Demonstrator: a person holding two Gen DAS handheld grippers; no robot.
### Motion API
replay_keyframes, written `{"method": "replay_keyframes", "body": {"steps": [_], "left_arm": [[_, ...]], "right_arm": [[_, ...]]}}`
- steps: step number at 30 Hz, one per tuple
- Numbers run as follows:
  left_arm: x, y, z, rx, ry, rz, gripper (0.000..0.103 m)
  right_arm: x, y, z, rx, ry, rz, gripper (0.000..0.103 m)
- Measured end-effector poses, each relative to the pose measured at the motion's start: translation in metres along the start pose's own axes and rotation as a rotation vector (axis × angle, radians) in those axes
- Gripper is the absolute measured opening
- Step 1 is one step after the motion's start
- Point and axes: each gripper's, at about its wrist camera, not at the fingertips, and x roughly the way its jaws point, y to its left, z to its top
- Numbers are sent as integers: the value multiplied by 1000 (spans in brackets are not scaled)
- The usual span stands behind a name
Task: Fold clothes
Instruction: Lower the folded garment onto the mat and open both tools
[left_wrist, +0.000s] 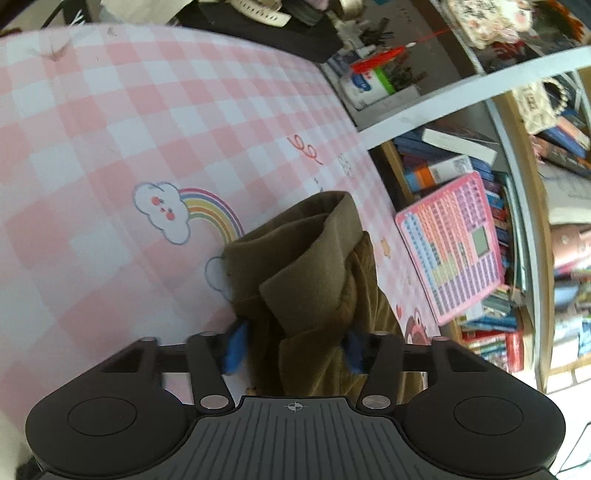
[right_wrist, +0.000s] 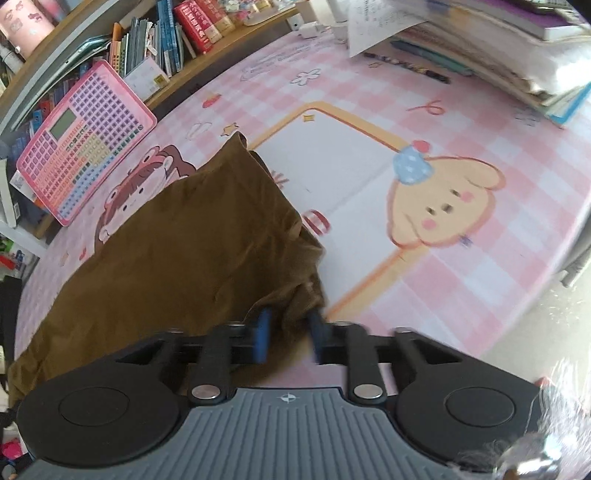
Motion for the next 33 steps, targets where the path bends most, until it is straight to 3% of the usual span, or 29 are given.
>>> {"method": "replay_keyframes", "body": {"steps": [1, 4, 7, 9, 10, 14, 17, 20, 22, 25, 29, 33], "left_arm": [[6, -2, 0, -11, 3, 8, 25], [15, -18, 2, 16, -16, 1, 13], [-9, -52, 1, 125, -96, -120, 12], [-19, -60, -1, 196, -112, -136, 12], [-24, -64, -3, 230, -119, -144, 12], [6, -15, 1, 102, -32, 49, 12], [3, -1, -4, 32, -54, 0, 14], [3, -2, -3, 46, -44, 14, 22], [0, -1, -2, 45, -38, 27, 39], [-12, -8, -6, 109, -40, 43, 58], [-27, -16, -12, 194, -44, 65, 65], [-40, -34, -28, 346, -51, 81, 73]], "right_arm": [[5, 3, 6, -7, -3, 7, 12], [7, 18, 28, -48, -53, 34, 7], [-20, 33, 45, -85, -173, 154, 7], [-31, 35, 48, -105, -199, 182, 7], [-31, 33, 47, -104, -188, 177, 7], [11, 11, 31, -68, -34, 39, 7], [18, 3, 22, -43, -25, 28, 8], [16, 6, 20, -65, -27, 8, 18], [12, 7, 17, -69, -35, -2, 28], [7, 13, 7, -91, -46, -4, 33], [-4, 36, -17, -227, -85, -32, 41], [-15, 62, -47, -382, -139, -46, 51]]}}
